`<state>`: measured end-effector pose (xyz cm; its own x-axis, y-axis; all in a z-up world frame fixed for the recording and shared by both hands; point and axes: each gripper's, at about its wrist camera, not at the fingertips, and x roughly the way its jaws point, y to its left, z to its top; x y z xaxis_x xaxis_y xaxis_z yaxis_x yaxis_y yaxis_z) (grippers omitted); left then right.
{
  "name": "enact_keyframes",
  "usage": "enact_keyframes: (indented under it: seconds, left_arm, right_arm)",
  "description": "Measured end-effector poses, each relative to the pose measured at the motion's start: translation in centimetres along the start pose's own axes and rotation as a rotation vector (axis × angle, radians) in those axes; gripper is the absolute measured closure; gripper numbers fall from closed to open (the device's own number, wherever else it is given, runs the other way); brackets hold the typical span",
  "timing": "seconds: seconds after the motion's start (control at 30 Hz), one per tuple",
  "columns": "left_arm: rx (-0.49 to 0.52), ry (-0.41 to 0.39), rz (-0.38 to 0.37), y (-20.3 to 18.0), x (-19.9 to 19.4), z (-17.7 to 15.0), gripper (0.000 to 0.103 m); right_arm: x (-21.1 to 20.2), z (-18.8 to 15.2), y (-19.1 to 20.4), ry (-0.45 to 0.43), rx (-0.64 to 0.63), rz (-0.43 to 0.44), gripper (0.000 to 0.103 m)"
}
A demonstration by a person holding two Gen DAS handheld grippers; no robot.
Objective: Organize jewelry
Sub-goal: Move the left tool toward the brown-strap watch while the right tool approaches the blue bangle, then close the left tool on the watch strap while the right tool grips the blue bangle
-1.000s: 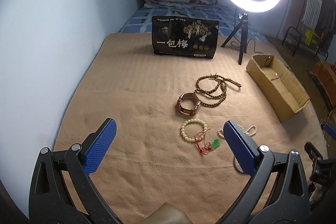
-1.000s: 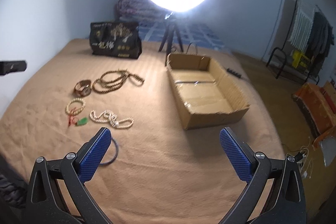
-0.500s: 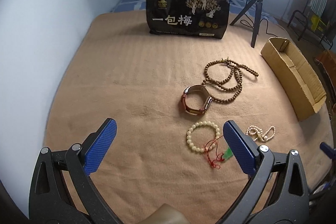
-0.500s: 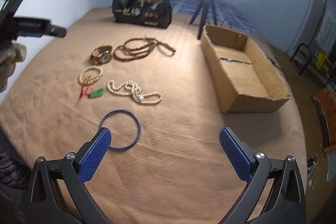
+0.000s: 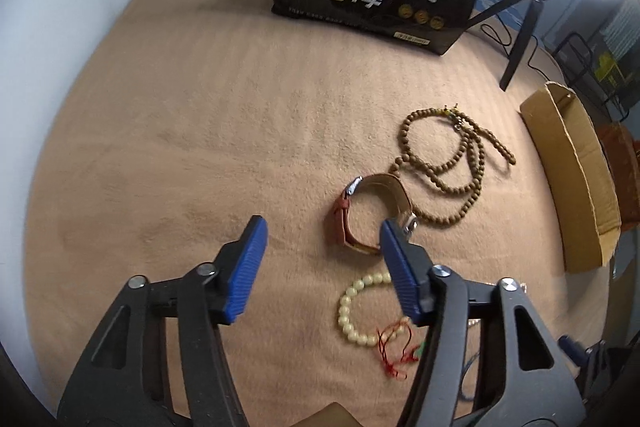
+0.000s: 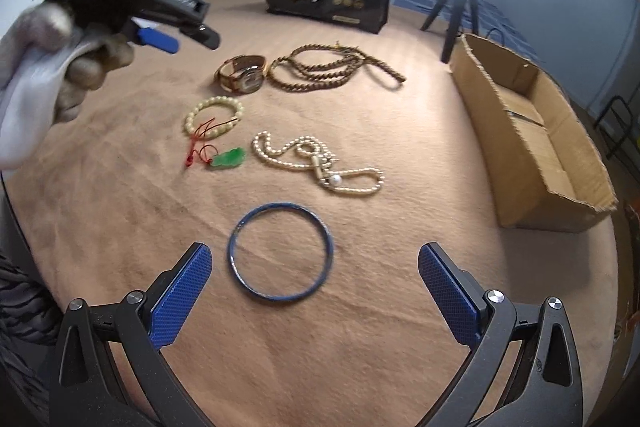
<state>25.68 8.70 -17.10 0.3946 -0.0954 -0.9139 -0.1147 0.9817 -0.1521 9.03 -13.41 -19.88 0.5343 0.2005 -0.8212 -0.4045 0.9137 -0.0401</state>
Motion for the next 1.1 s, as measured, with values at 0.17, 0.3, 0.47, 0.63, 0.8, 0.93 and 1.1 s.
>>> enact_keyframes:
  seconds: [0.17, 0.3, 0.47, 0.63, 0.8, 0.93, 1.1]
  left_arm:
    - [-0.004, 0.034, -0.015, 0.2, 2.0, 0.6, 0.049]
    - [-0.005, 0.057, -0.032, 0.1, 3.2, 0.7, 0.053]
    - [0.003, 0.074, -0.041, 0.0, 4.0, 0.7, 0.061]
    - [0.010, 0.086, -0.042, -0.1, 4.7, 0.5, 0.063]
    - [0.018, 0.094, -0.037, -0.1, 5.0, 0.4, 0.076]
    - [0.028, 0.096, -0.041, -0.3, 5.1, 0.3, 0.085]
    - [0.038, 0.091, -0.040, -0.7, 5.1, 0.2, 0.093]
  right_arm:
    - [1.5, -0.1, 0.3, 0.022, -0.018, 0.011, 0.001]
    - [2.7, -0.3, 0.8, 0.048, -0.049, 0.005, 0.001]
    - [4.2, -0.4, 0.9, 0.098, -0.057, -0.003, 0.001]
    - [5.1, -0.3, 1.0, 0.140, -0.066, -0.005, 0.001]
    - [5.0, -0.4, 1.1, 0.150, -0.074, -0.004, 0.001]
    - [5.0, -0.4, 0.9, 0.160, -0.070, 0.012, 0.005]
    - [4.8, -0.5, 1.1, 0.159, -0.086, 0.040, 0.018]
